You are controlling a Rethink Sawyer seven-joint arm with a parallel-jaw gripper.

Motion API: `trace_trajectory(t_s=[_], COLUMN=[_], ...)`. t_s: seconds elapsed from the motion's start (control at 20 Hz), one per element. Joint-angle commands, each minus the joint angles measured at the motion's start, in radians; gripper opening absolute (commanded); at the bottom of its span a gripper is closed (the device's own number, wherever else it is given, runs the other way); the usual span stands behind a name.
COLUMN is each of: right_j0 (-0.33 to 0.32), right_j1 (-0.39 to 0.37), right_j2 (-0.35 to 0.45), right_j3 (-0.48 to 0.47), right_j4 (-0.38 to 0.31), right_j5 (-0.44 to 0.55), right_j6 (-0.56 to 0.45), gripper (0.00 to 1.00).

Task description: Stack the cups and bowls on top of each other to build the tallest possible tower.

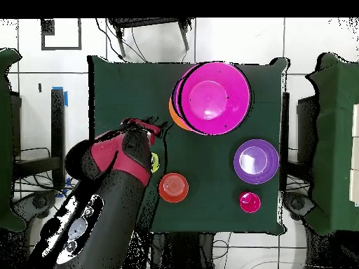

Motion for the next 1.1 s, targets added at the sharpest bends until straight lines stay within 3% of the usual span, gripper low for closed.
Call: trace_trajectory(t_s=[0.05,0.25,0.45,0.6,0.85,1.1], right_j0=[-0.105,-0.106,-0.097,-0.095,-0.195,-0.23], right_j1=[-0.09,-0.043,0.006,0.032,0.029,0.026], right_j2=[0.171,0.188,0.2,0.206,0.319,0.362], right_j3=[0.117,0.246,0.319,0.344,0.393,0.417], right_j4=[-0.036,-0.067,-0.061,-0.05,-0.078,-0.111], right_j5=[0.013,-0.159,-0.262,-0.297,-0.293,-0.291], right_j6=[-0.092,0.005,0.074,0.082,-0.013,-0.035], gripper=[1.0,1.0,1.0,1.0,1.0,1.0])
